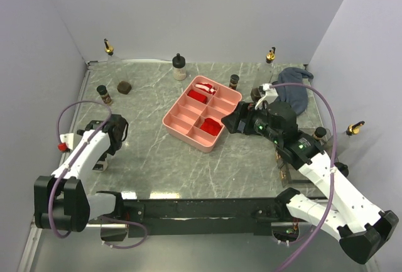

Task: Organize the condiment bottles
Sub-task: Pick up the bottle from the corner of the board.

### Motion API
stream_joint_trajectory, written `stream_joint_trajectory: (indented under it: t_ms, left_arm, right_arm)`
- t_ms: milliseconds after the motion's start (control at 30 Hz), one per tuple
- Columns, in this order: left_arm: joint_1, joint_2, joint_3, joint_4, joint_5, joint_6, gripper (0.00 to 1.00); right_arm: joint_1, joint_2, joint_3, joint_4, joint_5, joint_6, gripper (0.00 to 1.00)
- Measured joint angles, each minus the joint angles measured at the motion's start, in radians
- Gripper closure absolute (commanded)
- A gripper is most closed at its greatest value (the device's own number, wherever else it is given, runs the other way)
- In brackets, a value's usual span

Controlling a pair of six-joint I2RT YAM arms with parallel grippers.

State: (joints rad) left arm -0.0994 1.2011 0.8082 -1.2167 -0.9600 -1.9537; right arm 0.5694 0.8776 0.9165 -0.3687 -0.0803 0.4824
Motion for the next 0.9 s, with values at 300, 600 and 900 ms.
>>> stream_joint_trajectory:
  t_ms: [300,600,900]
  left_arm:
    - [-0.002,0.006,-0.023,0.035,-0.002,0.025,0.84]
    - [-0.229,-0.042,-0.007,0.121,0.011,0.250,0.99]
    - [-0.769,-0.059,0.011,0.354,0.044,0.697,0.99]
  right_arm:
    - [0.006,0.011,0.000,-0.006,0.012,0.000,0.02]
    - [0.007,0.064,-0.001,-0.007,0.033,-0.001,0.01]
    - [0.007,0.055,-0.001,-0.045,0.088,-0.013,0.01]
